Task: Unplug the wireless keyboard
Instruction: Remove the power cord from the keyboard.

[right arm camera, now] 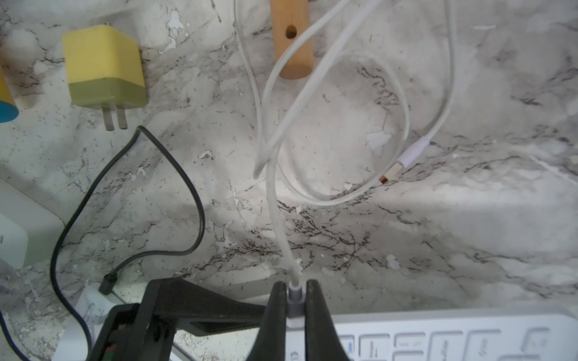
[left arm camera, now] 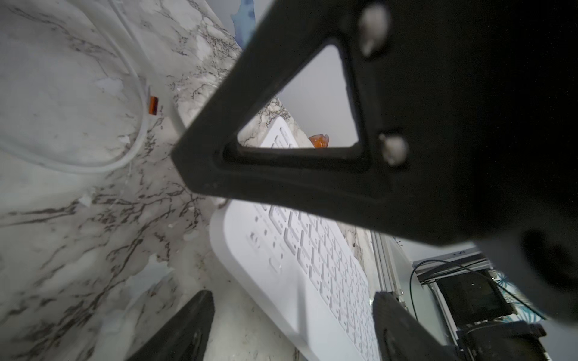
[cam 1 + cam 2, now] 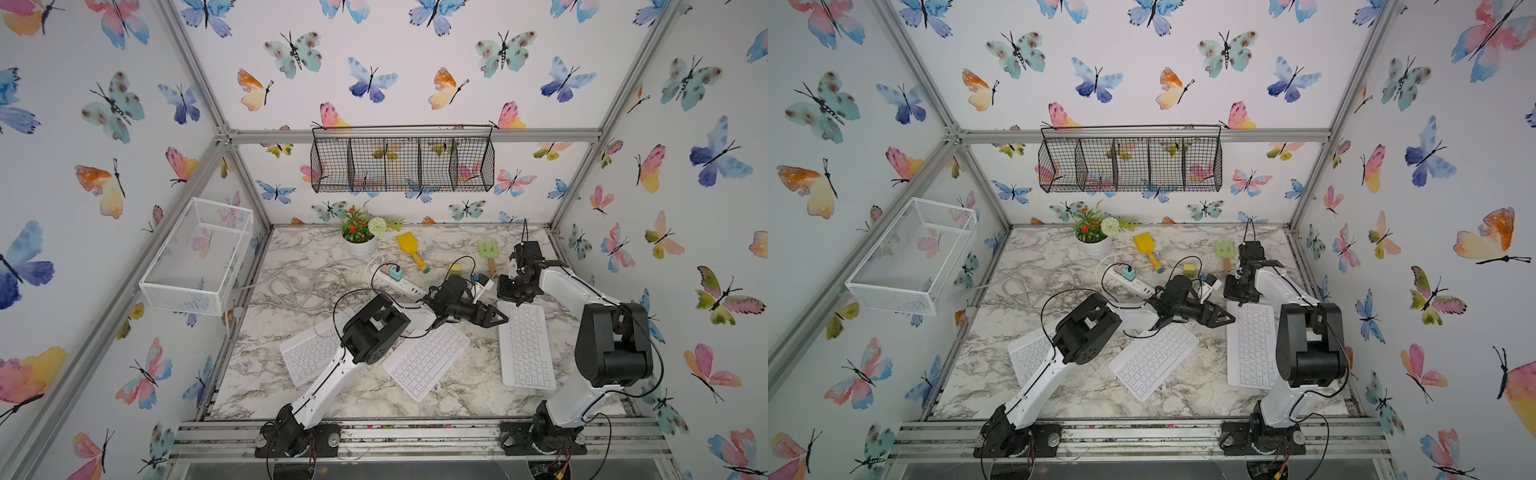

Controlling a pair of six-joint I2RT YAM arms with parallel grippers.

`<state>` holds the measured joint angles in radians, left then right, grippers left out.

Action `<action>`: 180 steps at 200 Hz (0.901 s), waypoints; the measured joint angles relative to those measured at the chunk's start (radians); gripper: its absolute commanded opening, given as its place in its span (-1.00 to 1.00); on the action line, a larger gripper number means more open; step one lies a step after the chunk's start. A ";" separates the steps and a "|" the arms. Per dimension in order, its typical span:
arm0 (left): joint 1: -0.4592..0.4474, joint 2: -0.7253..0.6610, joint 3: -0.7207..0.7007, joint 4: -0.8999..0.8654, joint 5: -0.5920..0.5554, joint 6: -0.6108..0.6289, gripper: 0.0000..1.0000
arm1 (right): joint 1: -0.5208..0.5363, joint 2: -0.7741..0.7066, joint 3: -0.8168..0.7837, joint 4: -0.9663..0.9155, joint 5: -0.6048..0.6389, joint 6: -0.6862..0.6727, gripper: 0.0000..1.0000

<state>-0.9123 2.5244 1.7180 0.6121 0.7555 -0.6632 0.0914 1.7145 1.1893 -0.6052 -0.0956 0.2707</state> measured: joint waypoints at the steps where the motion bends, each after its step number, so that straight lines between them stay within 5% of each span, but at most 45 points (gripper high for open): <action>1: 0.000 0.002 0.002 0.000 0.001 0.000 0.45 | 0.000 0.000 0.000 0.000 0.000 0.000 -0.95; 43: -0.013 0.039 0.054 -0.014 -0.003 -0.044 0.04 | 0.000 -0.010 0.000 0.000 -0.015 0.008 -0.95; 98: -0.019 0.047 0.070 -0.037 -0.003 -0.091 -0.80 | 0.000 -0.018 -0.002 0.000 -0.024 0.009 -0.78; 148: -0.015 0.048 0.082 -0.037 0.020 -0.191 -0.84 | 0.000 -0.027 -0.010 0.008 -0.039 -0.003 -0.36; 180: -0.017 0.048 0.083 -0.035 0.021 -0.196 -0.84 | 0.000 -0.027 -0.013 0.013 -0.040 -0.007 -0.34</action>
<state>-0.9295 2.5725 1.8011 0.5774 0.7769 -0.8593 0.0914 1.6871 1.1767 -0.5926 -0.1360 0.2634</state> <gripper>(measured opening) 0.100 0.336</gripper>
